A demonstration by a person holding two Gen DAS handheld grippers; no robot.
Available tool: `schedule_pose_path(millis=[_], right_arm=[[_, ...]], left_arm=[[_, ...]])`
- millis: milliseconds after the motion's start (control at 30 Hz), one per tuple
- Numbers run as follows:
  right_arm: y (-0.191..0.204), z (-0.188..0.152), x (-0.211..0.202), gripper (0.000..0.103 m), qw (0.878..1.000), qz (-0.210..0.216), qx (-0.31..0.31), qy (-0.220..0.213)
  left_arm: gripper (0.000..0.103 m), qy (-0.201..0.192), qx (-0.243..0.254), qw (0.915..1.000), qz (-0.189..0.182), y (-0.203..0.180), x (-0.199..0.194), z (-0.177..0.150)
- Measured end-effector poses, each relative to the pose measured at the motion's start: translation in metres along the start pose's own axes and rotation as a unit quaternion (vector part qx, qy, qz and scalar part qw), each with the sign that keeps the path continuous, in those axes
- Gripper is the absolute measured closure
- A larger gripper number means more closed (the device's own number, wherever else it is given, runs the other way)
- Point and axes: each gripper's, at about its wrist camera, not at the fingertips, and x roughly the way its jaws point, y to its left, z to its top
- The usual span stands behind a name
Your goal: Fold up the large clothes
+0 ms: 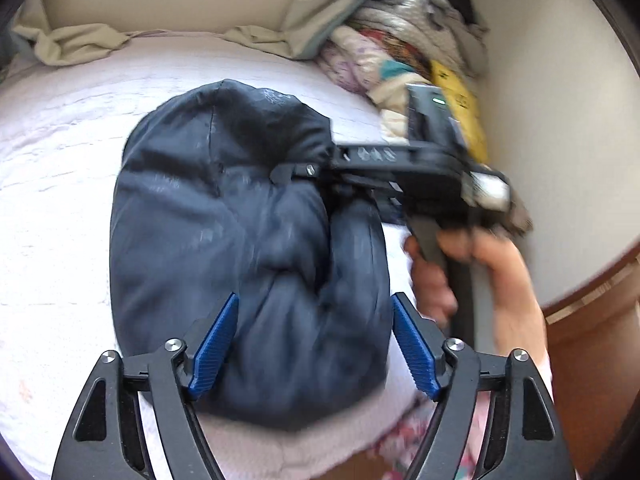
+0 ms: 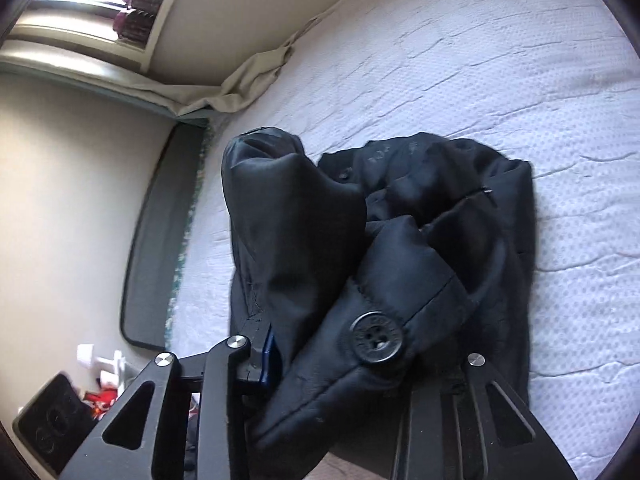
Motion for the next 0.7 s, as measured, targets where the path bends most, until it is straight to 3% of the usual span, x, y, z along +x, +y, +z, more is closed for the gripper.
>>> schedule_pose_path(millis=[133,300,467,533,633,700], right_arm=[[-0.015,-0.003,-0.006,0.072,1.000,0.001,0.019,-0.001],[-0.023,-0.008,-0.008,0.072,0.999,0.001,0.035,-0.006],[-0.026,-0.009,-0.011,0.072,0.999,-0.005,0.035,-0.009],[-0.028,-0.008,-0.010,0.069,0.999,-0.008,0.039,-0.008],[-0.028,-0.010,-0.010,0.061,0.999,-0.017,0.038,-0.008],[-0.021,-0.011,-0.012,0.044,0.999,-0.026,0.037,-0.006]], left_arm=[[0.023,-0.019,0.027,0.9993,-0.016,0.012,-0.020,-0.022],[0.014,-0.071,0.070,0.9948,0.020,0.029,-0.022,-0.020],[0.014,-0.114,0.082,0.9897,-0.024,0.027,-0.028,-0.024],[0.014,-0.117,0.099,0.9878,-0.025,0.027,-0.025,-0.028],[0.014,-0.088,0.104,0.9893,-0.052,0.033,-0.004,-0.030],[0.013,-0.079,0.099,0.9902,-0.059,0.035,0.009,-0.031]])
